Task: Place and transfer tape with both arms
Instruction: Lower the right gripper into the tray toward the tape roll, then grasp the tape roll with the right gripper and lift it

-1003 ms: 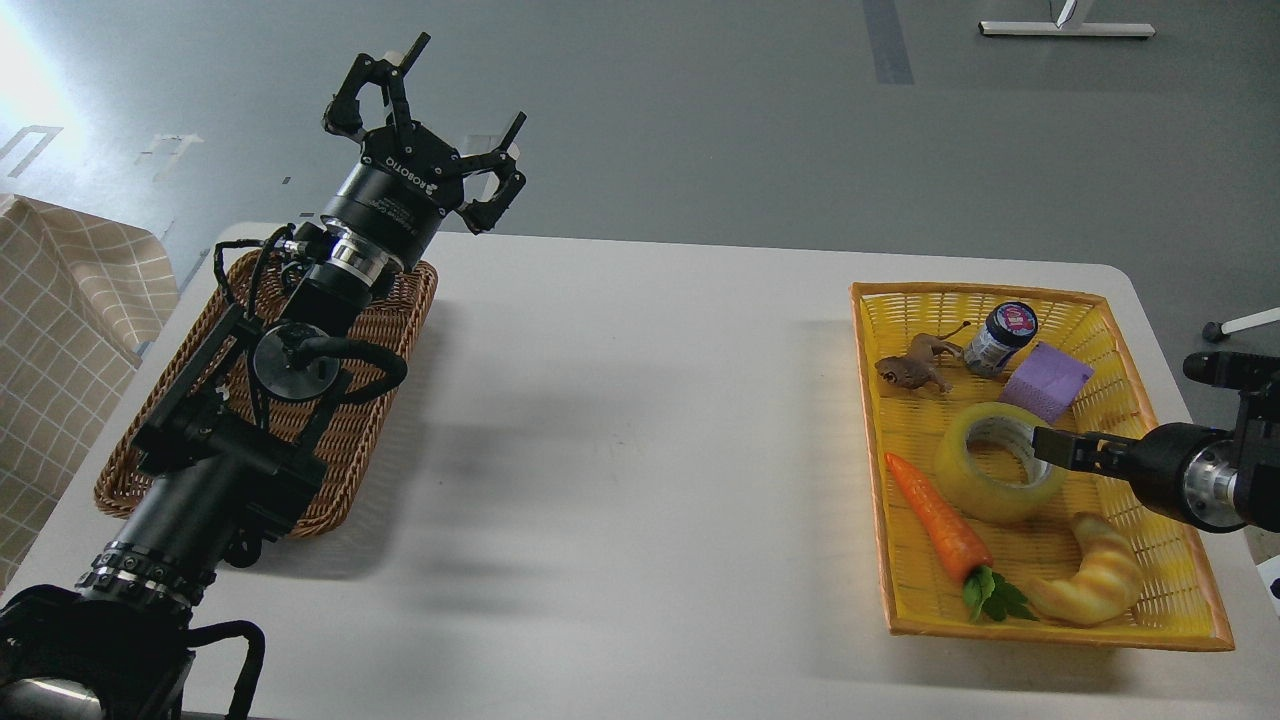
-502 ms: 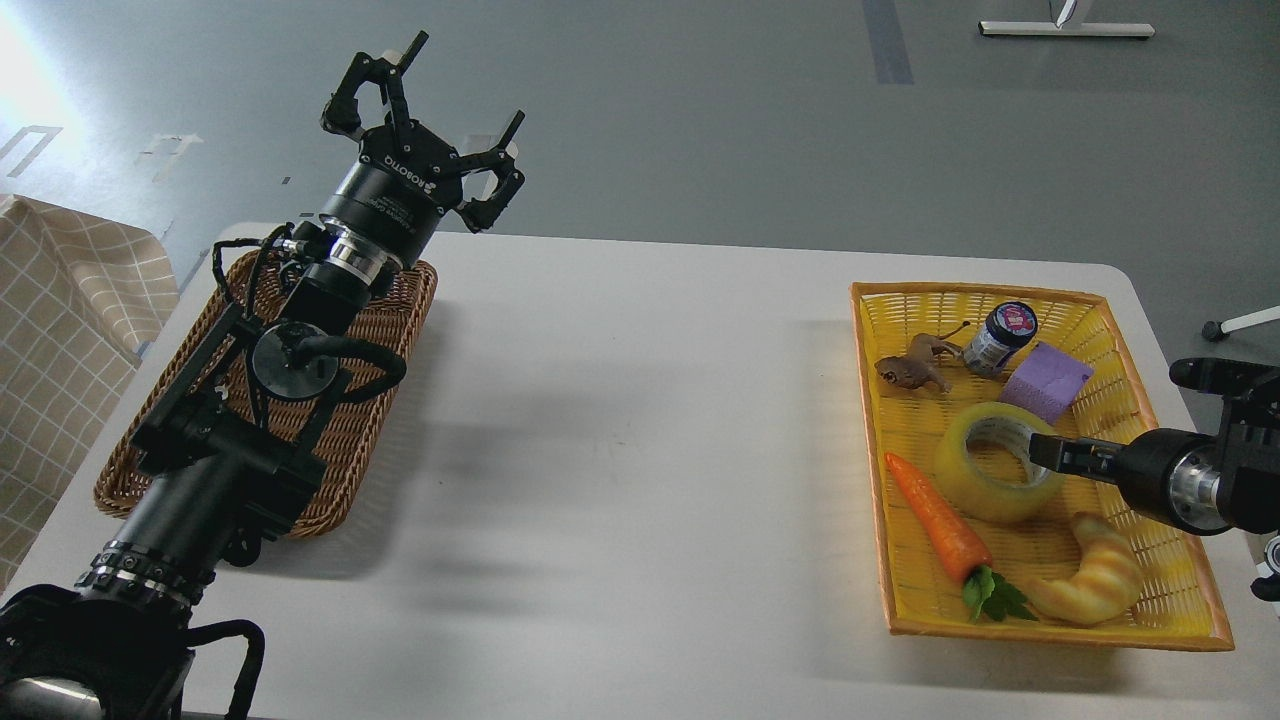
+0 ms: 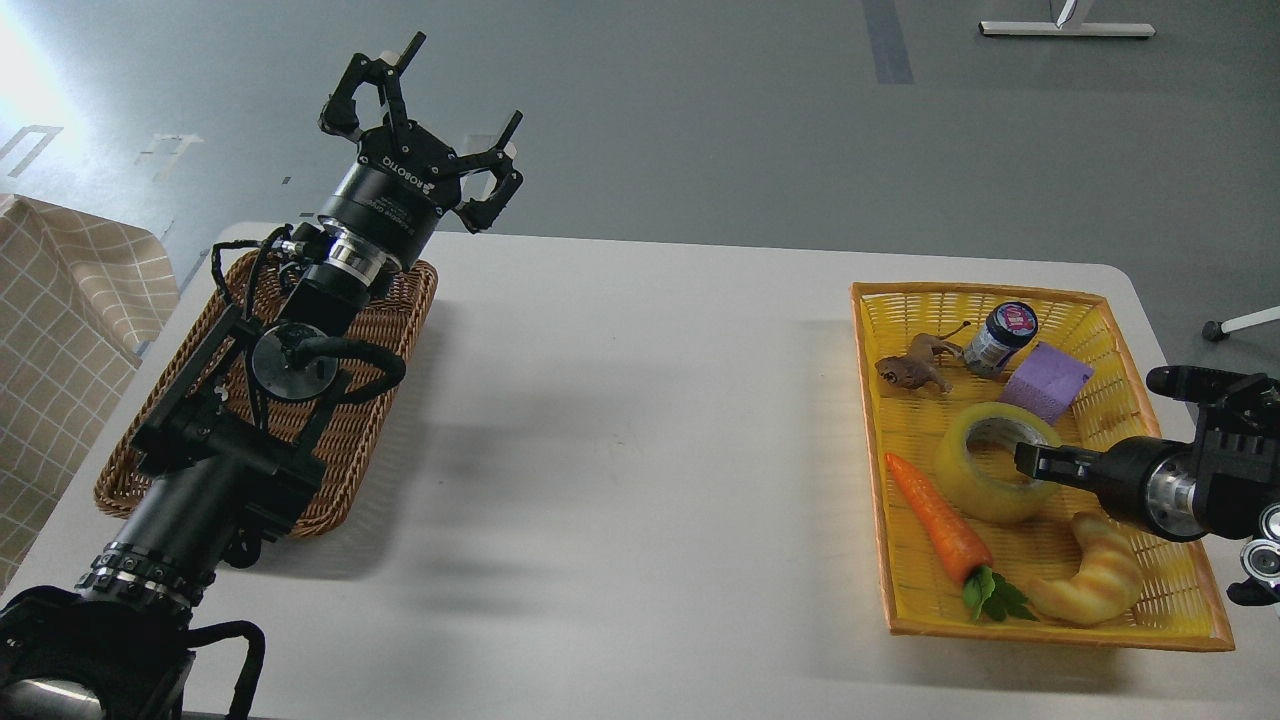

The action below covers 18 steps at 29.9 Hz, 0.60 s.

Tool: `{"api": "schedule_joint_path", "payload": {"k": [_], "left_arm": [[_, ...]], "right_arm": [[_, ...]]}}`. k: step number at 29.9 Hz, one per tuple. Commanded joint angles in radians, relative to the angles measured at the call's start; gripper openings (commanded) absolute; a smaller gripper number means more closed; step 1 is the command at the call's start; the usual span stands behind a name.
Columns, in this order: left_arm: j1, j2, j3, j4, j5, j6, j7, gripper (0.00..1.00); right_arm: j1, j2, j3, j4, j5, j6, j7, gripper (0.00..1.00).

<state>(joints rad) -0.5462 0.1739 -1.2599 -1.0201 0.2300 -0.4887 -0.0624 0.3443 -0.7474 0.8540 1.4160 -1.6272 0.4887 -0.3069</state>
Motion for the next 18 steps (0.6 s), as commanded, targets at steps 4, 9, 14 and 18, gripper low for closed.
{"api": "schedule_joint_path", "payload": {"k": [4,9,14,18], "left_arm": [[0.0,-0.001,0.001,0.0,0.0,0.0,0.0,0.98],[0.0,-0.002,0.001,0.0,0.0,0.0,0.001,0.98],[0.0,-0.002,0.001,0.0,0.0,0.0,0.0,0.98],[-0.001,-0.002,0.002,0.0,0.0,0.0,0.001,0.98]], "right_arm": [[0.001,0.005,-0.003,-0.008,0.001,0.0,0.0,0.34],[0.001,0.002,-0.003,-0.008,0.006,0.0,0.0,0.03],[0.019,0.002,0.0,-0.002,0.007,0.0,-0.001,0.0],[0.039,-0.009,0.005,0.02,0.016,0.0,0.0,0.0]]}}
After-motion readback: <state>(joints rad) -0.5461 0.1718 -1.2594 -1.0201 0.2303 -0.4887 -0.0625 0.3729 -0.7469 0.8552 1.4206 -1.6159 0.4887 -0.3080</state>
